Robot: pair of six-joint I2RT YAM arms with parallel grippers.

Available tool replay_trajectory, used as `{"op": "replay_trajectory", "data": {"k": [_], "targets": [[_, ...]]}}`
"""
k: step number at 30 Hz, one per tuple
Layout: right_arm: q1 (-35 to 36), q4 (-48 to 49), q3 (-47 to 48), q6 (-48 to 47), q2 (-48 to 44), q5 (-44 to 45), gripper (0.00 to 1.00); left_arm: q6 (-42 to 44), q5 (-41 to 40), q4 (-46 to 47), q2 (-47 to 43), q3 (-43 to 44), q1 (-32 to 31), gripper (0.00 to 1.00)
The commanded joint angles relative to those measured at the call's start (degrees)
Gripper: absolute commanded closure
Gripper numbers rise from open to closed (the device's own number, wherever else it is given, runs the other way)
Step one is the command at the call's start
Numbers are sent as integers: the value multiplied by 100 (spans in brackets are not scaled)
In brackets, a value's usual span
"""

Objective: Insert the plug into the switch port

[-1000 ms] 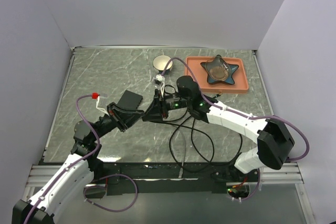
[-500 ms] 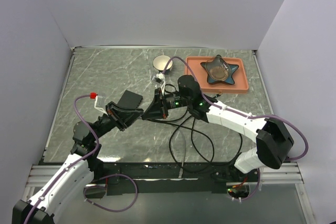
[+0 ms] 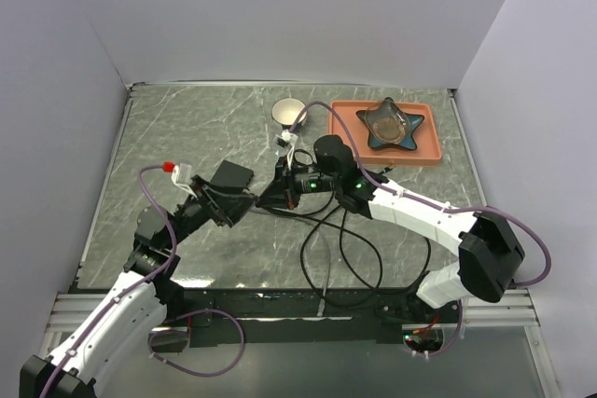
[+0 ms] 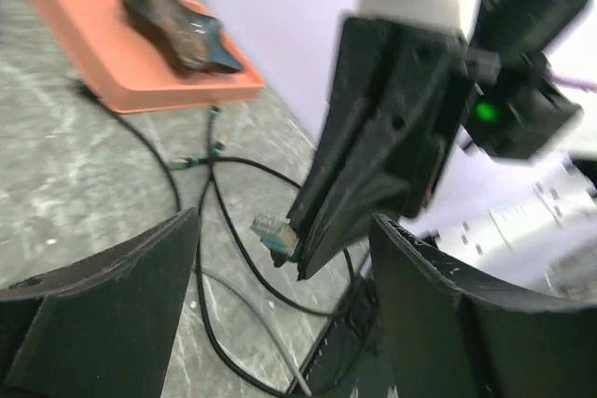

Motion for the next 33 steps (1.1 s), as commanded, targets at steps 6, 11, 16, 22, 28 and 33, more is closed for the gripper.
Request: {"op": "replay_trajectory", "data": {"k": [6, 11, 16, 22, 28, 33], "targets": [[57, -1348, -34, -1151, -702, 2104, 100, 384, -1769, -1739, 414, 1359, -7, 20], [320, -1884, -17, -1662, -826, 3670, 100, 630, -2666, -2888, 897, 2061, 2, 19], [793, -2149, 133, -2205, -518, 4945, 100, 990, -2772, -3480, 1758, 2625, 221, 19], [1296, -2009, 273, -2953, 70, 6141, 100, 1290, -1273, -3622, 2813, 2968, 1354, 19], [1454, -1780, 379, -3376, 632, 6204, 100, 1588, -822, -3612, 3622, 3153, 2041, 20], [1419, -1657, 774, -3665, 1151, 6142, 100, 1624, -909, -3384, 4325, 3197, 2278, 23]]}}
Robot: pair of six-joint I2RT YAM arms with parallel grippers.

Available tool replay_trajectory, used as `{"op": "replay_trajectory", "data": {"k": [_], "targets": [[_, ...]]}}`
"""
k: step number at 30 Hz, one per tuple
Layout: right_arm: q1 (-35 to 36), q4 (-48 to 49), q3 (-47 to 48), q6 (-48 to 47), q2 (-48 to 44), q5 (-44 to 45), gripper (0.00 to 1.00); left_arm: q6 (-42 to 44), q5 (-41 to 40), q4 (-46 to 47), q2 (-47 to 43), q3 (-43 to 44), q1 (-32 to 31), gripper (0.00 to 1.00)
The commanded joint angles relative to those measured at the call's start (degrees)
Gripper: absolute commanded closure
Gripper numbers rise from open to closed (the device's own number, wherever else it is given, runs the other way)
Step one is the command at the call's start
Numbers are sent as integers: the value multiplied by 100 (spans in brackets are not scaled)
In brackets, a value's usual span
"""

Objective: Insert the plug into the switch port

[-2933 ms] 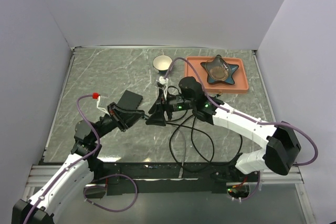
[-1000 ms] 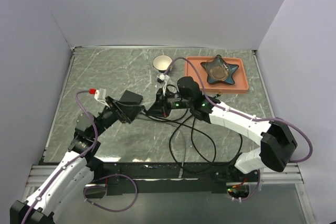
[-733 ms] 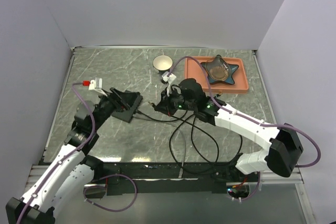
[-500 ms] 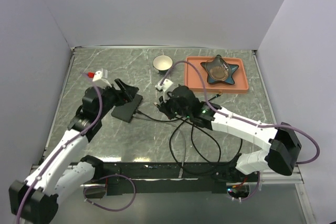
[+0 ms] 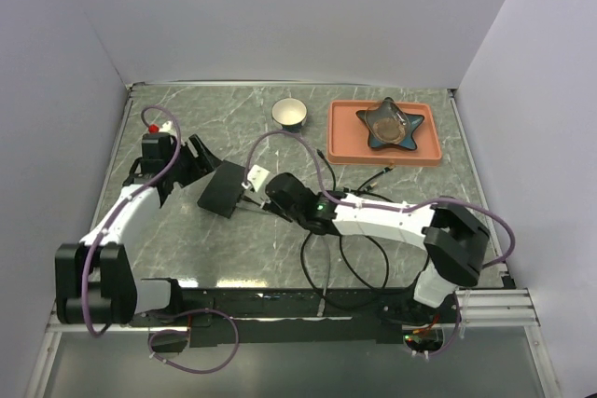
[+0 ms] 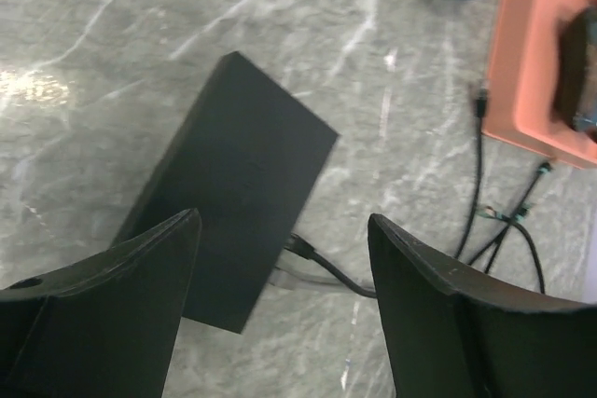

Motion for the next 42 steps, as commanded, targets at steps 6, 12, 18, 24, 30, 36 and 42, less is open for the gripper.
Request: {"op": "replay_trajectory", "data": {"k": [6, 12, 18, 24, 30, 36, 42], "targets": [[-295, 391, 1245, -541, 980, -147, 100, 295, -6, 463, 1044, 446, 332, 25], [-507, 128, 1887, -506, 1718, -481, 100, 401, 109, 666, 1703, 508, 350, 26], [-674, 40, 2282, -366, 2290, -788, 100, 445, 372, 877, 2134, 499, 367, 28], [-700, 189, 2248, -401, 2501, -1105, 100, 577, 592, 1035, 2275, 508, 367, 30], [-709, 365, 2308, -357, 2606, -1220, 100, 664, 689, 992, 2354, 552, 367, 30], [-709, 66, 2731, -331, 3020, -1132, 100, 673, 742, 1009, 2337, 534, 367, 32], [-700, 145, 2757, -208, 3125, -1185, 100, 673, 812, 1027, 2381, 534, 367, 33]]}}
